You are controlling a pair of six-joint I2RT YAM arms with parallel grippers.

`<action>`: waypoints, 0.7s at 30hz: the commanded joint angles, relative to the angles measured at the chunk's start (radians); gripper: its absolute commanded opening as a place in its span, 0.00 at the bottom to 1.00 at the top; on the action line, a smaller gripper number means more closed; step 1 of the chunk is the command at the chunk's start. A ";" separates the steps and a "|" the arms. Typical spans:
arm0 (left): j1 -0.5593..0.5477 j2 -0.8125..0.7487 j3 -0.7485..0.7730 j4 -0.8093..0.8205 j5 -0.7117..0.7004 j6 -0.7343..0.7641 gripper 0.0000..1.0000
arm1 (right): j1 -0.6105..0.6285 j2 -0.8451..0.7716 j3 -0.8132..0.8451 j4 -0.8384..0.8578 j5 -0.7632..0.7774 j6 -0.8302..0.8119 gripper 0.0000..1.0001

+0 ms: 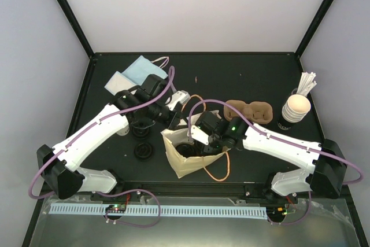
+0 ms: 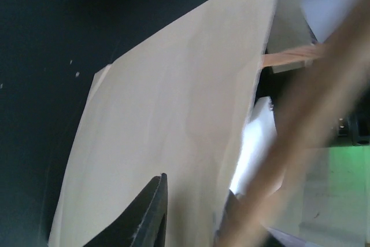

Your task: Pack the takeout coffee

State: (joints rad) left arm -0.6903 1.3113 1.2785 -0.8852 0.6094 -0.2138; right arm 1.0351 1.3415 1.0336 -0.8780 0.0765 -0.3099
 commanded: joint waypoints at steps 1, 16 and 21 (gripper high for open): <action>-0.016 -0.015 0.019 -0.097 -0.085 0.021 0.25 | -0.014 0.048 -0.062 -0.003 -0.041 -0.021 0.52; -0.027 -0.052 0.065 -0.202 -0.299 0.035 0.15 | -0.010 0.124 0.038 -0.050 -0.123 0.047 0.49; -0.025 -0.064 0.074 -0.236 -0.368 0.048 0.02 | 0.000 0.143 0.074 -0.061 -0.107 0.069 0.49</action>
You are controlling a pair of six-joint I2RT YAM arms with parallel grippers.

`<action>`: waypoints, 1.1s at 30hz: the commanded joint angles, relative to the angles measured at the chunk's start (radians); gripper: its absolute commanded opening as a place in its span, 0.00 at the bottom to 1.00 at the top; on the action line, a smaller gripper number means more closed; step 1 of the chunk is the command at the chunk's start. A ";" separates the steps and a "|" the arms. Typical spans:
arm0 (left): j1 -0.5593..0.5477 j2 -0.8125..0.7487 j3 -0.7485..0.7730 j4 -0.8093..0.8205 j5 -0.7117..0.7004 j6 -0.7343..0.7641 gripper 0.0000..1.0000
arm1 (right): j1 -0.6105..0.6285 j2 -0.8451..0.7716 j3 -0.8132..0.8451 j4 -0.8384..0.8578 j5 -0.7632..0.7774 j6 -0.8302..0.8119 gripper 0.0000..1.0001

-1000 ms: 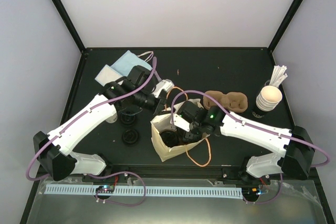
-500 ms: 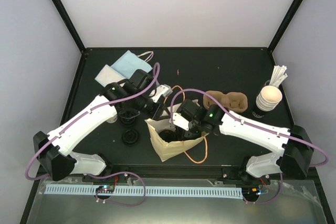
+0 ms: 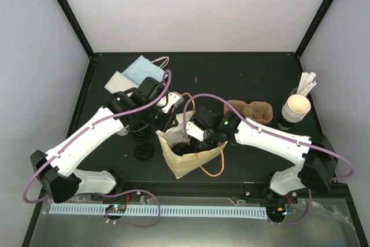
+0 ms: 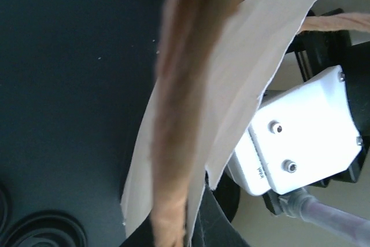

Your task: Pack the takeout coffee

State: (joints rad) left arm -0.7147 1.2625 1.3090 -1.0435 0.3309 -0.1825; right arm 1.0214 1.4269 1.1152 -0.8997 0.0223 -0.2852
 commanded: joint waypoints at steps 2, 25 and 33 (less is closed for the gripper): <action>0.001 -0.022 0.044 -0.092 -0.127 0.016 0.01 | 0.024 0.071 0.005 -0.038 -0.052 0.054 0.49; 0.030 -0.077 -0.009 -0.102 -0.240 0.031 0.01 | 0.069 0.118 0.015 -0.035 0.016 0.180 0.54; 0.030 -0.078 -0.004 -0.104 -0.236 0.039 0.02 | 0.054 0.119 0.023 -0.122 0.109 0.173 0.53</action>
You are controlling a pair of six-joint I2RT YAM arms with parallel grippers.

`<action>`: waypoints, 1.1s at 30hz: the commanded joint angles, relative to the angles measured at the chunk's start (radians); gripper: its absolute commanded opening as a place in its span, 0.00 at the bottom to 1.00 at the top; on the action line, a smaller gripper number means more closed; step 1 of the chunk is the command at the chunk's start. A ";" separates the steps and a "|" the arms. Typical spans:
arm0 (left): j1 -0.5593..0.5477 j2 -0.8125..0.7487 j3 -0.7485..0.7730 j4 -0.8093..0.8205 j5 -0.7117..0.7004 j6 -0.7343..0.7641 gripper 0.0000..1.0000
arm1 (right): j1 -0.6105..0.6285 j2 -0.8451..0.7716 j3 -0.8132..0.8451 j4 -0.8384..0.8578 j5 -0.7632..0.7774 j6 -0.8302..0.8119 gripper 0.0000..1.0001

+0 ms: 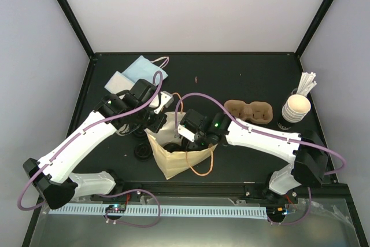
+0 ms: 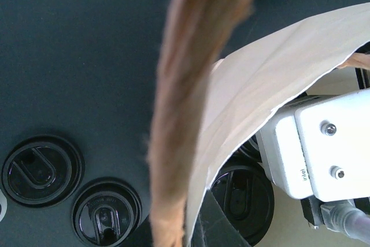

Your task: Pack the takeout coffee

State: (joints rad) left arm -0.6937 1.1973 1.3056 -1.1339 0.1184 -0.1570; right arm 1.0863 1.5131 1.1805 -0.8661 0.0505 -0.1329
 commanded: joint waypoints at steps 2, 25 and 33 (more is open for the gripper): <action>0.009 -0.012 0.000 -0.008 -0.007 0.018 0.02 | -0.013 0.033 -0.046 -0.168 0.067 0.011 0.53; 0.008 -0.028 -0.024 0.056 0.099 0.008 0.02 | 0.017 0.100 -0.031 -0.181 0.000 -0.019 0.53; 0.008 -0.043 -0.031 0.044 0.079 0.008 0.02 | -0.054 0.062 -0.050 -0.173 -0.053 0.001 0.52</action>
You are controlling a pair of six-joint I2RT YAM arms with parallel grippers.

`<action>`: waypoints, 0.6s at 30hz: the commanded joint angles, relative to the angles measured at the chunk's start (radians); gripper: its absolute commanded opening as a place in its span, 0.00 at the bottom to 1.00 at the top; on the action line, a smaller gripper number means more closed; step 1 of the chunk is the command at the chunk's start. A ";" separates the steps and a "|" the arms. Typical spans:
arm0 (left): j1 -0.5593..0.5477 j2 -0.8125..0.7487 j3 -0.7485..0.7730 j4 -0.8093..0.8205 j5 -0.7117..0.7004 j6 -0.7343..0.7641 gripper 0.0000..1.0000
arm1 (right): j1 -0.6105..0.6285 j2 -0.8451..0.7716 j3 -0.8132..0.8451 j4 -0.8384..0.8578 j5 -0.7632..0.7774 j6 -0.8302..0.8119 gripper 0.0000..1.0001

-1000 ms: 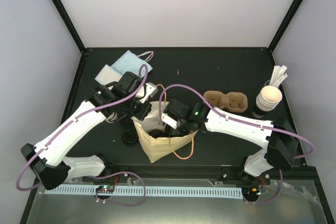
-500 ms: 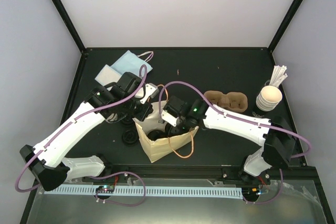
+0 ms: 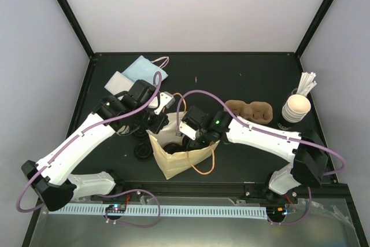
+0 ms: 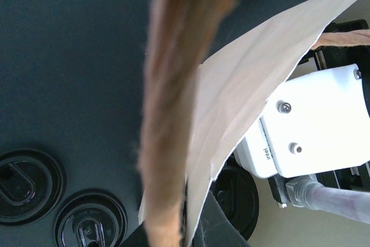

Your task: Pack the takeout coffee

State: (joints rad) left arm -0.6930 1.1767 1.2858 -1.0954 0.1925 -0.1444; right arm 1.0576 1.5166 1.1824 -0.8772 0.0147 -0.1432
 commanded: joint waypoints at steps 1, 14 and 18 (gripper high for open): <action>0.007 -0.025 -0.012 0.007 0.004 -0.004 0.02 | -0.023 0.070 -0.042 -0.173 -0.021 0.008 0.51; 0.007 -0.036 -0.013 0.005 -0.016 -0.006 0.02 | -0.006 0.061 -0.034 -0.225 0.049 -0.011 0.52; 0.007 -0.036 -0.013 0.005 -0.018 -0.005 0.02 | -0.005 0.073 -0.039 -0.252 0.093 -0.031 0.54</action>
State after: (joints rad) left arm -0.6930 1.1587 1.2728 -1.0855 0.1905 -0.1448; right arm 1.0561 1.5299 1.2015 -0.9031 0.0177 -0.1493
